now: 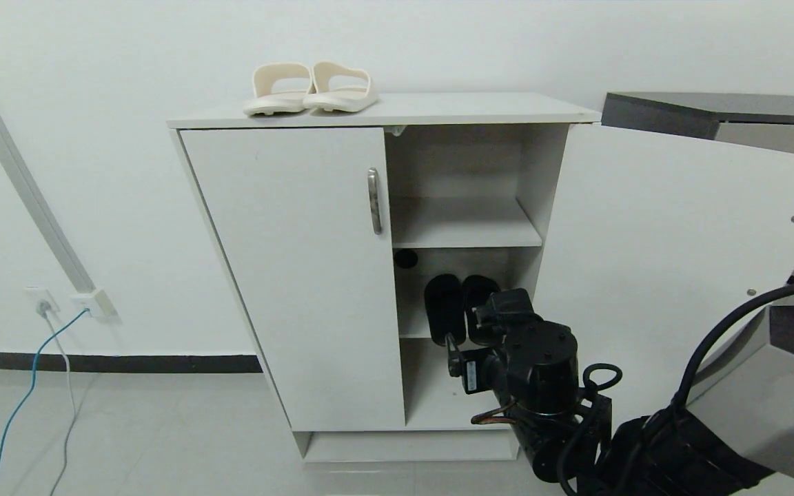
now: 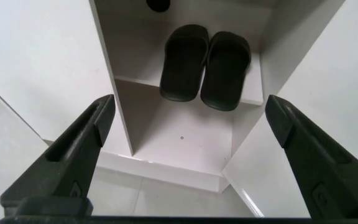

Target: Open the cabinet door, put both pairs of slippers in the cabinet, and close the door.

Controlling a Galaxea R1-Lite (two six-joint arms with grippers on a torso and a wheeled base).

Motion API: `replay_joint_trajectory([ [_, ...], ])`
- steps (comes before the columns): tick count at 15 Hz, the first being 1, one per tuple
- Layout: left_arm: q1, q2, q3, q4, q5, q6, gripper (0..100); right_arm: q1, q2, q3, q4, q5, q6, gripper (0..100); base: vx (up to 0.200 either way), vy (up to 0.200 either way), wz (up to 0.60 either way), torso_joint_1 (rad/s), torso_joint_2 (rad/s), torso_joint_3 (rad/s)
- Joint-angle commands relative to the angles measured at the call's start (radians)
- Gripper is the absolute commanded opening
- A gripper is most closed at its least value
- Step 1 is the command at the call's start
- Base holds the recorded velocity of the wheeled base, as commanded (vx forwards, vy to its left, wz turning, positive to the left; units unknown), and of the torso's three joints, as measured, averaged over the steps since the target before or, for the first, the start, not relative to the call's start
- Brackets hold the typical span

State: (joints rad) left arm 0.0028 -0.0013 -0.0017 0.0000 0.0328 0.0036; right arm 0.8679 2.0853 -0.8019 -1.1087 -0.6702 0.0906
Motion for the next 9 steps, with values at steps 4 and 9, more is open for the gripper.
replay_joint_trajectory([
  [4, 0.000, 0.001, 0.000, 0.000, 0.001, -0.001, 0, 0.002, 0.009, 0.000, 0.000, 0.001, 0.000, 100, 0.000, 0.000, 0.00, 0.000, 0.00, 0.000],
  [9, 0.000, 0.001, 0.000, 0.000, -0.004, -0.001, 0, 0.002, 0.018, 0.001, -0.016, 0.000, -0.002, 100, 0.000, 0.160, 0.00, 0.003, 0.00, 0.004],
])
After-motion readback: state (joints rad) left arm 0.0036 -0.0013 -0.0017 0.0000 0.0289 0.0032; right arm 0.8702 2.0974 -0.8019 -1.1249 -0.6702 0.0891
